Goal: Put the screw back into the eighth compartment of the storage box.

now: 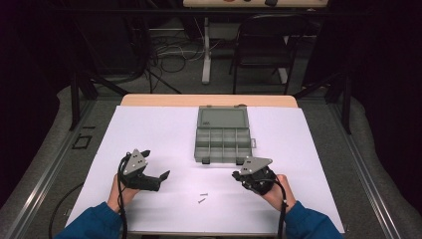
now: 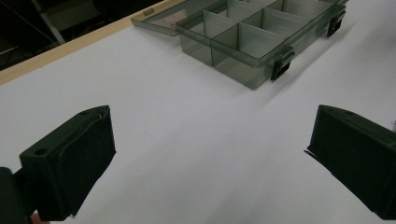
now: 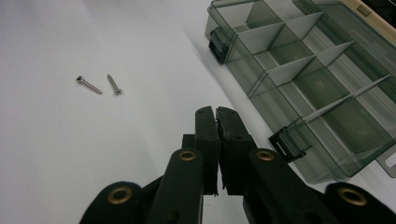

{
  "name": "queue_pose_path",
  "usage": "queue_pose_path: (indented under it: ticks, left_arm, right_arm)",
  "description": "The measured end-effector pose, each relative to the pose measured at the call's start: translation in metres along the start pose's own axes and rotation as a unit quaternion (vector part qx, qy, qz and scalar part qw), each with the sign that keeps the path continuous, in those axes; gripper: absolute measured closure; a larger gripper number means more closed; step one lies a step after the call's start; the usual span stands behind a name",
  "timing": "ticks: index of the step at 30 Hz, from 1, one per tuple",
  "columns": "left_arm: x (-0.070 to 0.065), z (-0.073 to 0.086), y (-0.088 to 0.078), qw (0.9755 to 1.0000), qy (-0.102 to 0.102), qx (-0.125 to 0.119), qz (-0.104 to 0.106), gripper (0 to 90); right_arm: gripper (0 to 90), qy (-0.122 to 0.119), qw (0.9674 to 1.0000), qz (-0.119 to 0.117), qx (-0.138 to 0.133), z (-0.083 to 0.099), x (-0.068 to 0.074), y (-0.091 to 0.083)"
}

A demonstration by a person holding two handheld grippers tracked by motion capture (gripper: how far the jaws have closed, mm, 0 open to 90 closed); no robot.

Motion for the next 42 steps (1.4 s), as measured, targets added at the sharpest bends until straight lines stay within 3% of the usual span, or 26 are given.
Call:
queue_pose_path:
  ticks: [12, 42]
  left_arm:
    - [0.0, 0.0, 0.0, 1.0, 0.002, -0.001, -0.001, 0.1]
    - [0.0, -0.001, 0.0, 1.0, 0.002, -0.001, -0.003, 0.1]
  right_arm:
    - [87.7, 0.005, 0.9998, 0.017, -0.012, 0.001, -0.006, -0.006]
    - [87.7, 0.018, 0.9985, 0.05, -0.014, 0.0, -0.022, -0.019]
Point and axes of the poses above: each handheld gripper's, and its own axes: y roughly forward along the jaws, z roughly out of its underside, x roughly to its left, the point moved 1 cm from there along y, roughly forward along the jaws, and after that the axes turned 4 degrees about -y, right-handed, at the moved point
